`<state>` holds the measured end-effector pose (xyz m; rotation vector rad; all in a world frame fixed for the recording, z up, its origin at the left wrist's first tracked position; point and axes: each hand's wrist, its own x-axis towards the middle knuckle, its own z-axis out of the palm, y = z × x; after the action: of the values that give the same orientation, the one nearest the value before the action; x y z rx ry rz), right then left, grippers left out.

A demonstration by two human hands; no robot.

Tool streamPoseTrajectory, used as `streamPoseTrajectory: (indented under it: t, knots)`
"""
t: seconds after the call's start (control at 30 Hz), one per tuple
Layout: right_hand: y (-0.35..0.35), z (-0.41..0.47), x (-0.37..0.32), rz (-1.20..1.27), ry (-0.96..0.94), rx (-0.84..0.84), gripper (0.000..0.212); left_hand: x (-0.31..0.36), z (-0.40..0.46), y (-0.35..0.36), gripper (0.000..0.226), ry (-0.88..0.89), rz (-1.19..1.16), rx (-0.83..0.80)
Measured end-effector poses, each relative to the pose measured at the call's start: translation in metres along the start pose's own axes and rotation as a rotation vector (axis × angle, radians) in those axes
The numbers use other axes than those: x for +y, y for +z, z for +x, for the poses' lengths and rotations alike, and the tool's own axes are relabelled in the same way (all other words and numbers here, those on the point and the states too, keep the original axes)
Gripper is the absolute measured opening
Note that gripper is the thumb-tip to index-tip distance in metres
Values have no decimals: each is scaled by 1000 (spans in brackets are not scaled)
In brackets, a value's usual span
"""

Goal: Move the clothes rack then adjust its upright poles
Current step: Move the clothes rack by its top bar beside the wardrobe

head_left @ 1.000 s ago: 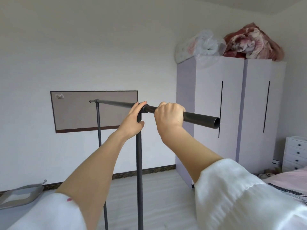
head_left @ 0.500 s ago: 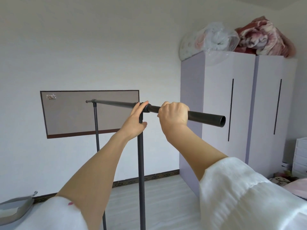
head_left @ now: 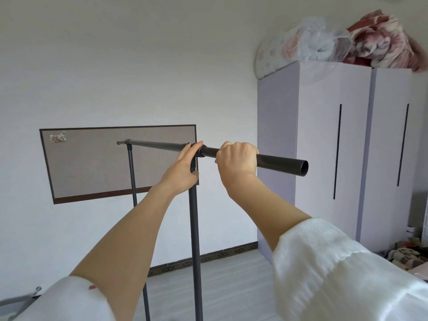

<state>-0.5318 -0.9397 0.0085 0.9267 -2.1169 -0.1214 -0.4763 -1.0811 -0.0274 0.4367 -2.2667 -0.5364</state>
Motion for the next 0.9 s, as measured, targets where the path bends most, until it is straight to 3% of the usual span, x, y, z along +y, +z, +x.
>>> streamPoseTrajectory:
  t: [0.67,0.8,0.9]
  knots:
    - [130,163,-38,30,-73,39,20,-118,155,65,76,-52,53,117]
    - [152,187,-39,54,-82,51,8,-131,178,78,75,-69,56,140]
    - [170,207,-44,55,-94,60,11,-141,194,84,76,-81,71,152]
